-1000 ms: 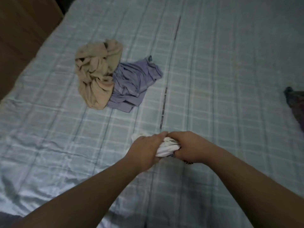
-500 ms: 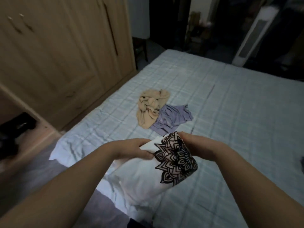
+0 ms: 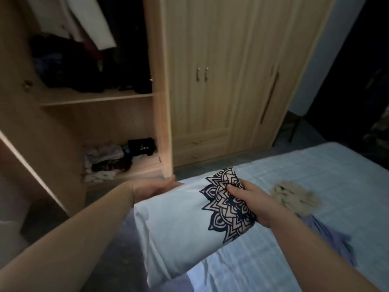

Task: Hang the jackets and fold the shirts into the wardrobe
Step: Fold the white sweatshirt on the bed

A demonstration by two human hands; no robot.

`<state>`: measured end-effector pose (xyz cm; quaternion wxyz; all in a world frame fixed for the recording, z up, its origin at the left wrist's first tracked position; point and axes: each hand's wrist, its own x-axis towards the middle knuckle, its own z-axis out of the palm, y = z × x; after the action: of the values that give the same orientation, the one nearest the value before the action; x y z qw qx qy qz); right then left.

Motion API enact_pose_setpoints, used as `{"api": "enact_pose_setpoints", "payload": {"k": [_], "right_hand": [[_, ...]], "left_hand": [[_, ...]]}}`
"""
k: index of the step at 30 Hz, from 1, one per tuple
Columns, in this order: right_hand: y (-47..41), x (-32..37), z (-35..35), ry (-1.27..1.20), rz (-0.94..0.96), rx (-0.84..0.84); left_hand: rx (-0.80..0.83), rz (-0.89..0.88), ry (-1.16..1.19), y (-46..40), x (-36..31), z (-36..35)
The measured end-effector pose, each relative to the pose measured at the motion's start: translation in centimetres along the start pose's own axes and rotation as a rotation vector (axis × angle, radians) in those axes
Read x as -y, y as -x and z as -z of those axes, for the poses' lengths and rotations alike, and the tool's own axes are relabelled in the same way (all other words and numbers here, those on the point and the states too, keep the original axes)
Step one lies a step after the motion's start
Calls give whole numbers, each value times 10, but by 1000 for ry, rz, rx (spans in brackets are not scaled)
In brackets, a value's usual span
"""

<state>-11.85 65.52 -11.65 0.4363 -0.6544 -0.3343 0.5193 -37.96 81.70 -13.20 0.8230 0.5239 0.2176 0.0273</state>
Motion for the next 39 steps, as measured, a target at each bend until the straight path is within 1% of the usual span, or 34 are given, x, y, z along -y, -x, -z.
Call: {"api": "enact_pose_setpoints", "payload": {"k": [1,3,5,7,9,11,14,15,18,20,22,24,28,31,35,39], "right_hand": [[-19,13,-16,-16,-2,20],[-57,42,-52,-18,13,58],[-96,71,-89,-16,35,78],[-137,102,-128,-24,69,93],[-178,130,-168,-43,99,96],[-216,156,-206,-73,120,82],[-273,184,-253,-98,120,91],[-290,192,-265,-100,110,101],[-338,209,-292,-119,100,141],[-369,218,-306,-131,98,166],[-404,227,-319,-141,100,206],[-444,235,-332,-125,135,220],[-520,253,-363,-70,210,242],[-572,273,-391,-17,283,267],[-626,299,-439,83,362,248],[-682,312,-488,159,422,227]], "left_hand": [[3,-43,62,15,-2,22],[-63,-75,203,43,-5,67],[-186,-134,365,67,-9,109],[-316,-230,498,91,-19,144],[-436,-302,577,110,-36,181],[-616,-292,507,127,-60,216],[-736,-358,435,144,-89,277],[-732,-351,408,144,-95,295],[-689,-444,259,145,-102,347],[-726,-502,143,136,-114,371],[-844,-552,99,124,-130,392],[-1011,-566,67,113,-144,417],[-1376,-529,-85,100,-169,477],[-1565,-476,-175,100,-195,514],[-1684,-442,-204,106,-224,561],[-1704,-428,-199,117,-243,623]]}}
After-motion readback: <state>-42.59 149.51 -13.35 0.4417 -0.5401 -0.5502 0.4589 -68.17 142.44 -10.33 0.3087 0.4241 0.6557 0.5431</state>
